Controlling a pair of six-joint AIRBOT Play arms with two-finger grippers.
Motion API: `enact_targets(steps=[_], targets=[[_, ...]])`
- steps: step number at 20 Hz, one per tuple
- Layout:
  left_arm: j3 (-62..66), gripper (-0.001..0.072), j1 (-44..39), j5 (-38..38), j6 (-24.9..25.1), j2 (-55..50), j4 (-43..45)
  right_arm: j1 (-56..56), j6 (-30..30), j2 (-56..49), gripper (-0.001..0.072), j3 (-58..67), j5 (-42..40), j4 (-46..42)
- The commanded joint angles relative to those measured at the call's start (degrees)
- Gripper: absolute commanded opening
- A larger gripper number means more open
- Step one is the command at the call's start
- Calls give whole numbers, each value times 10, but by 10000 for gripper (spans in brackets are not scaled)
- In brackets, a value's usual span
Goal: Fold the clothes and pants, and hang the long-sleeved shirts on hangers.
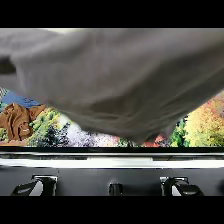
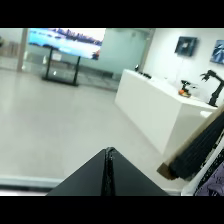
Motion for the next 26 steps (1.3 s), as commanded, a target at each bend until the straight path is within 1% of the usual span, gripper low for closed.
enact_targets(steps=[1,3,4,7,9,11,13,15,16,17,18,19,20,21,23,25,26], targets=[[-2,14,-10,-43,-55,-69,37,0,35,-82,32,3,120,-9],[-2,14,-32,-75,-55,-155,37,2,35,-168,33,3,216,-8],[-2,14,-43,-83,-55,-203,38,1,35,-215,33,-2,250,-1],[-2,15,-76,-74,-54,-373,37,2,10,-337,32,-46,289,17],[-2,15,-94,-56,-55,-479,37,1,-12,-402,32,-98,271,16],[-2,14,-112,-50,-56,-559,36,2,-13,-450,32,-161,212,18],[-2,14,-132,-53,-70,-609,23,4,-12,-485,32,-221,151,21],[-2,15,-149,-50,-70,-632,24,15,-6,-504,32,-263,111,24],[-2,37,-154,-51,-71,-635,24,21,-6,-509,32,-276,97,23],[-1,197,-154,-53,-71,-634,23,27,-6,-510,32,-280,91,22],[2,514,-150,-66,-80,-630,24,32,-6,-510,32,-280,89,22],[6,710,-143,-86,-81,-621,24,36,-6,-507,32,-280,87,23],[7,707,-132,-111,-81,-604,29,37,-6,-505,32,-280,89,22],[7,707,-116,-140,-93,-582,41,36,-6,-503,32,-280,93,22],[4,707,-79,-198,-144,-535,89,36,-9,-496,32,-280,101,10],[-38,706,-43,-257,-152,-473,148,36,-9,-487,32,-280,111,-4],[-85,706,-34,-270,-153,-438,157,36,-9,-483,32,-280,115,-8]])
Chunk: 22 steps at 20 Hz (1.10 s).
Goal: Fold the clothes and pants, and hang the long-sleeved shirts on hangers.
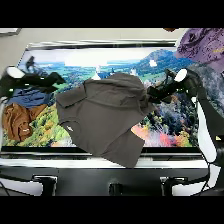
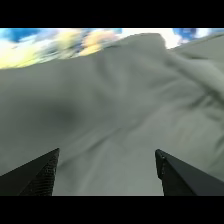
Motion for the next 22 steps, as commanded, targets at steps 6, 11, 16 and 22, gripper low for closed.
enact_targets(steps=[6,11,16,22], targets=[[-520,706,-9,12,-100,356,-66,1,-1,30,32,-2,35,-18],[-679,706,-90,73,-100,459,-175,1,-1,43,32,-2,67,-18],[-685,706,-184,103,-139,436,-176,1,2,43,32,-2,99,-13],[-685,705,-279,190,-155,375,-230,1,3,43,32,-2,108,2]])
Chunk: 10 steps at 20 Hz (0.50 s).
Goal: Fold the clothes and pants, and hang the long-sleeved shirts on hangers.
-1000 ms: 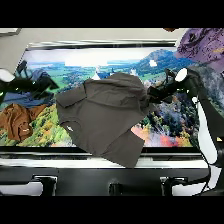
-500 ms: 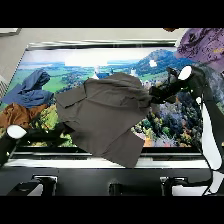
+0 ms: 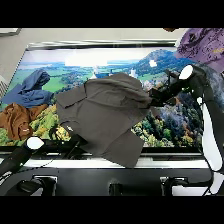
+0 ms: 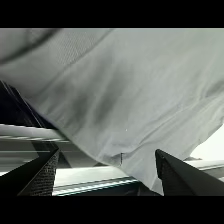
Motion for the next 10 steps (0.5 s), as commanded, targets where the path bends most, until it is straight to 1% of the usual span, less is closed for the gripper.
enact_targets(steps=[1,4,7,10], targets=[[-3,705,-56,68,-3,-39,-49,0,2,0,32,0,10,7],[-3,705,-94,106,-3,-63,-85,0,2,0,32,0,16,8],[-3,706,-118,108,-3,-74,-87,0,2,1,32,0,16,16],[-3,706,-120,106,-3,-79,-87,0,2,3,32,0,18,17]])
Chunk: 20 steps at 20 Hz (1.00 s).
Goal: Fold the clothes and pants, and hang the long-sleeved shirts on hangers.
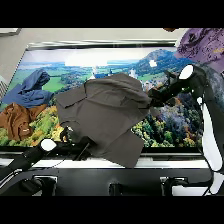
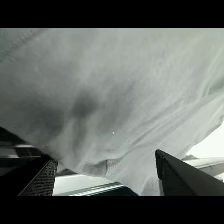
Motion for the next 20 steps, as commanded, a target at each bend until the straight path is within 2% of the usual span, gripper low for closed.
enact_targets(steps=[1,2,3,4,5,6,8,9,12,15,17,20], targets=[[0,705,-11,8,1,-8,-2,0,0,5,32,0,3,4],[0,698,-11,10,1,-8,-2,0,0,8,32,0,1,4],[0,614,-11,17,1,-9,-2,0,0,12,32,0,-1,3],[0,497,-11,26,1,-9,-2,0,0,15,32,0,-2,4],[0,440,-11,36,0,-10,-4,0,0,17,32,0,-2,4],[0,344,-11,43,0,-13,-4,0,0,20,32,0,-2,4],[3,92,-11,53,1,-25,-4,0,0,26,32,0,-2,5],[8,16,-11,55,11,-30,-4,1,1,30,32,0,-2,8],[56,14,-5,59,71,-31,-3,0,-2,45,32,0,-8,34],[155,14,59,44,141,-16,2,0,-34,90,31,5,-65,48],[254,13,137,20,150,11,56,-1,-49,143,31,33,-142,23],[446,13,239,-78,189,52,183,-1,-49,236,31,106,-257,-14]])
